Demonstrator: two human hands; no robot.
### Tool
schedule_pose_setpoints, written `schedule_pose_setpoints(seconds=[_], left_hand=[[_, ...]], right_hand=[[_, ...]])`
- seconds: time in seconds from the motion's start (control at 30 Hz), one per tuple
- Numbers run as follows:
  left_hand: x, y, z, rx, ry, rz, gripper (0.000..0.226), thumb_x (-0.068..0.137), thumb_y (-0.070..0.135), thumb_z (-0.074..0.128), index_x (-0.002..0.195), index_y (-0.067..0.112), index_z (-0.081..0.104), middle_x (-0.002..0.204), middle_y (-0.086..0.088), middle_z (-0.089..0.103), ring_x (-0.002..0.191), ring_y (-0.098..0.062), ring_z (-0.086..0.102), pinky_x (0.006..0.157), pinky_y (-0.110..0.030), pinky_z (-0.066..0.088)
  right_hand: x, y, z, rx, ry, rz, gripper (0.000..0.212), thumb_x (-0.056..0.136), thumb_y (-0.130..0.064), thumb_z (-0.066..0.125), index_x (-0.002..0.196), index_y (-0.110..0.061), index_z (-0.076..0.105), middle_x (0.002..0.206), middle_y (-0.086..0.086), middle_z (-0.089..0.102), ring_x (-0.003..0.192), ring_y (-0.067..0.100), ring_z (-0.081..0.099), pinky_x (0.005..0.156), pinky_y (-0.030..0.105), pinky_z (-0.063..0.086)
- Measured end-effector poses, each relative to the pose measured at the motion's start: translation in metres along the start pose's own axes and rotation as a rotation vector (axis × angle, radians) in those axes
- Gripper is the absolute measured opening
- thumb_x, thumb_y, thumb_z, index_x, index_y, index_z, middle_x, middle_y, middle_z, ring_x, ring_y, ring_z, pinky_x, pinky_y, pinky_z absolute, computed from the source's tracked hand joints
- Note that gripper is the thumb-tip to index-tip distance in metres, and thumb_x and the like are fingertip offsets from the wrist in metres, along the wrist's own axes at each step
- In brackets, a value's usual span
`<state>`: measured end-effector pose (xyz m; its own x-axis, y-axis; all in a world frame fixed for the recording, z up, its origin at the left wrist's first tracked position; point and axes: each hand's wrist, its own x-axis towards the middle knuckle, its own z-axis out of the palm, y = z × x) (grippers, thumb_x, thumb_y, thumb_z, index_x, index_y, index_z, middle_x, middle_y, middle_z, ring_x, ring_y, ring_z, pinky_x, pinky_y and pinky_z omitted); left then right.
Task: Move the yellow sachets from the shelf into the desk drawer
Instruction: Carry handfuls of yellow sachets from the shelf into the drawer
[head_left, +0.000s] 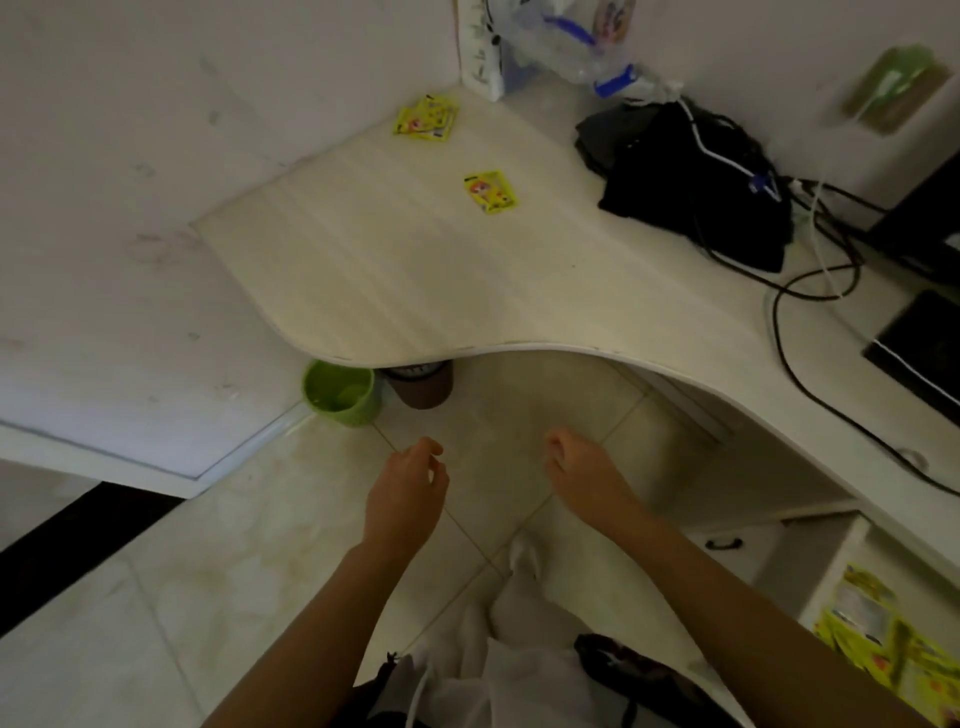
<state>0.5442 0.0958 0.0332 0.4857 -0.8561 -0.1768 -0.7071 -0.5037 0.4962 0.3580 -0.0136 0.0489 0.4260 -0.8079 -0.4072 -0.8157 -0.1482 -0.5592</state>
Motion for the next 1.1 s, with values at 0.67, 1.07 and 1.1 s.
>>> schedule_pose_setpoints(seconds=[0.67, 1.07, 1.1], left_hand=[[0.259, 0.007, -0.067, -0.074, 0.111, -0.079, 0.021, 0.095, 0.024, 0.05, 0.115, 0.022, 0.056, 0.099, 0.004, 0.062, 0.096, -0.014, 0.057, 0.077, -0.028, 0.047], [0.425, -0.031, -0.114, 0.046, -0.015, 0.083, 0.022, 0.094, 0.025, 0.048, 0.113, 0.02, 0.056, 0.102, -0.001, 0.064, 0.098, -0.02, 0.058, 0.079, -0.034, 0.05], [0.438, -0.032, -0.118, 0.062, -0.019, 0.103, 0.022, 0.095, 0.025, 0.047, 0.114, 0.02, 0.057, 0.103, -0.001, 0.064, 0.097, -0.02, 0.058, 0.08, -0.035, 0.051]], right_hand=[[0.257, -0.125, -0.086, -0.027, -0.003, -0.182, 0.035, 0.095, -0.023, 0.049, 0.127, -0.01, 0.052, 0.123, 0.008, 0.061, 0.115, 0.021, 0.057, 0.096, 0.032, 0.045], [0.39, -0.181, -0.11, -0.022, 0.066, -0.012, 0.033, 0.093, -0.02, 0.054, 0.122, -0.004, 0.054, 0.12, 0.013, 0.063, 0.113, 0.03, 0.057, 0.091, 0.03, 0.042], [0.401, -0.184, -0.113, -0.036, 0.075, 0.004, 0.034, 0.093, -0.02, 0.054, 0.122, -0.003, 0.054, 0.121, 0.014, 0.062, 0.114, 0.031, 0.056, 0.091, 0.031, 0.042]])
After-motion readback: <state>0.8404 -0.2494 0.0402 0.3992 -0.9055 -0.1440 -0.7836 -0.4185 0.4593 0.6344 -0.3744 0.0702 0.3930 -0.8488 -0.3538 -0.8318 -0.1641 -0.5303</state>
